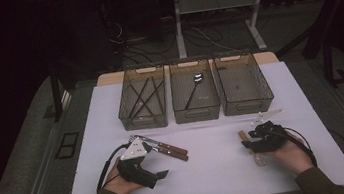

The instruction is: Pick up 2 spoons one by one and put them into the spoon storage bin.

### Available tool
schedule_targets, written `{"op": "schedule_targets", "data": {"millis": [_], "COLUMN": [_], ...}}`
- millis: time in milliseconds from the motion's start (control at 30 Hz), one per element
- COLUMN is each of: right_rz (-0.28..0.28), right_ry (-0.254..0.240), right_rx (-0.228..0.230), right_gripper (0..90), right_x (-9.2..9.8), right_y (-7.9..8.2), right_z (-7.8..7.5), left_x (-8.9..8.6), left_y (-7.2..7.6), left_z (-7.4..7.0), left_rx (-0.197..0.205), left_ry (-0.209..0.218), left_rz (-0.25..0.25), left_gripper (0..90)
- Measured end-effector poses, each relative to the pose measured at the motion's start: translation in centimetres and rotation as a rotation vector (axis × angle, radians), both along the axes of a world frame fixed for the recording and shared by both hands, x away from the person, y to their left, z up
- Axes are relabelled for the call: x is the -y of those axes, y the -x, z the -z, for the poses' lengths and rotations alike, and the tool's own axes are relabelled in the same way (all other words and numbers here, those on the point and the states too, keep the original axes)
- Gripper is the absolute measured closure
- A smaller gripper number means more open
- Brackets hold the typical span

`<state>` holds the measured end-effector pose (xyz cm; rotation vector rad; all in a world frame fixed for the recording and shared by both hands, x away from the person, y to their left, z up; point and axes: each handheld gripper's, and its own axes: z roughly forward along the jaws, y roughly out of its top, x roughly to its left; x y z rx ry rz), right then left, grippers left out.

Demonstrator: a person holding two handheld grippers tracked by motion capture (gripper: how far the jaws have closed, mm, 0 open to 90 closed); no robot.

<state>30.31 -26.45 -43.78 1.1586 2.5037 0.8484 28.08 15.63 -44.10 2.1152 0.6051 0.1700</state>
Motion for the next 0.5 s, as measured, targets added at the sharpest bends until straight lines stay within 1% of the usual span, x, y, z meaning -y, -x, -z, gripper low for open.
{"op": "schedule_targets", "data": {"millis": [67, 100, 167, 233, 333, 500], "right_rz": [0.009, 0.015, 0.023, 0.027, 0.029, 0.027], "right_ry": [-0.011, -0.013, -0.022, -0.028, -0.027, -0.026], "right_rx": [-0.004, 0.005, 0.007, 0.0, 0.013, 0.016], "right_gripper": [53.0, 53.0, 53.0, 53.4, 55.4, 60.4], "right_x": [0.0, -0.1, -0.2, -0.3, -0.5, -0.6], "right_y": [-0.3, -0.5, -0.8, -1.1, -1.3, -1.4], "right_z": [0.2, 0.2, 0.4, 0.5, 0.6, 0.7], "left_x": [0.0, 0.0, 0.0, 0.0, 0.0, 0.0], "left_y": [0.0, 0.0, 0.0, 0.0, 0.0, 0.0], "left_z": [0.0, 0.0, 0.0, 0.0, 0.0, 0.0], "left_rx": [-0.001, -0.001, -0.001, -0.001, -0.001, -0.002], "left_ry": [0.0, -0.001, 0.0, -0.001, -0.002, -0.003], "left_rz": [0.0, 0.001, 0.0, 0.001, 0.002, 0.002], "left_gripper": [0.0, 0.0, 0.0, 0.0, 0.0, 0.0]}}
